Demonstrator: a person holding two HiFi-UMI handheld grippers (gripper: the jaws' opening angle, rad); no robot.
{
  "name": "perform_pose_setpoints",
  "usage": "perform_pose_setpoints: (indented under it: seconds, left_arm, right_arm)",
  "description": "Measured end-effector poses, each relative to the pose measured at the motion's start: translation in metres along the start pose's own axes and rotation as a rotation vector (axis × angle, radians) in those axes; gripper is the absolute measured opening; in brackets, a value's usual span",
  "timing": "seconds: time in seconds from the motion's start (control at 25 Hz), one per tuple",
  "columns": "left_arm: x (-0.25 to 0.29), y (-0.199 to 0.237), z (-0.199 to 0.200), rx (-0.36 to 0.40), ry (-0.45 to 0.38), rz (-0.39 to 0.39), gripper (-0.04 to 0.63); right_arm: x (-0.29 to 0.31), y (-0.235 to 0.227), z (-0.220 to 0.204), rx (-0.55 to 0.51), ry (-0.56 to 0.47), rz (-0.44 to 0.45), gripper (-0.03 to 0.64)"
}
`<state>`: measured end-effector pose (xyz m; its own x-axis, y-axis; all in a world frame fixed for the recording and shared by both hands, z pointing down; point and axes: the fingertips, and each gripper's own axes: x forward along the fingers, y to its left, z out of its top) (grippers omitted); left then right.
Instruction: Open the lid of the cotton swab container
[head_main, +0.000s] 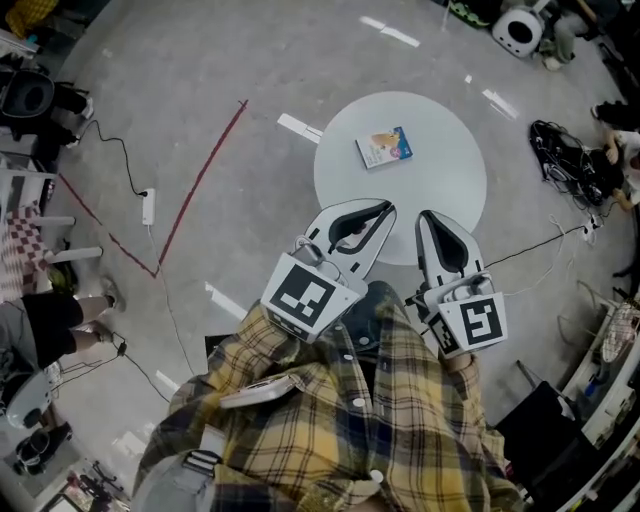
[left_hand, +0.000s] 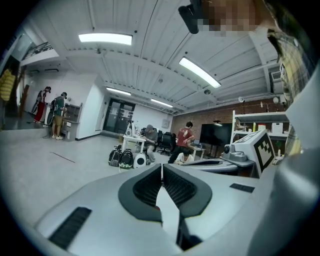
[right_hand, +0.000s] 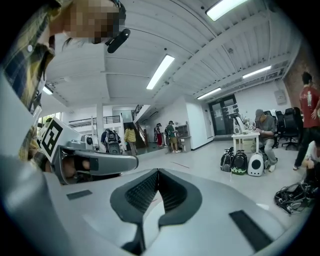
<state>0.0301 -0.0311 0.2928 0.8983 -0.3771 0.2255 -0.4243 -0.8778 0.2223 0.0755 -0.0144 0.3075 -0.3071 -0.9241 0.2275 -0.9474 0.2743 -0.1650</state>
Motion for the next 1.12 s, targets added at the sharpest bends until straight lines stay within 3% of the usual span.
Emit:
perform_pose_setpoints:
  seconds: [0.24, 0.64, 1.12]
  left_arm:
    - [0.013, 0.003, -0.007, -0.031, 0.01, -0.005, 0.029]
    - [0.018, 0.001, -0.012, -0.058, 0.011, 0.06, 0.029]
    - [0.025, 0.008, -0.036, -0.054, 0.071, 0.096, 0.029]
  right_arm:
    - [0.007, -0.009, -0.002, 0.009, 0.026, 0.01, 0.017]
    - [0.012, -0.018, -0.006, -0.005, 0.06, 0.097, 0.017]
    - [0.02, -0.019, -0.025, -0.004, 0.111, 0.165, 0.017]
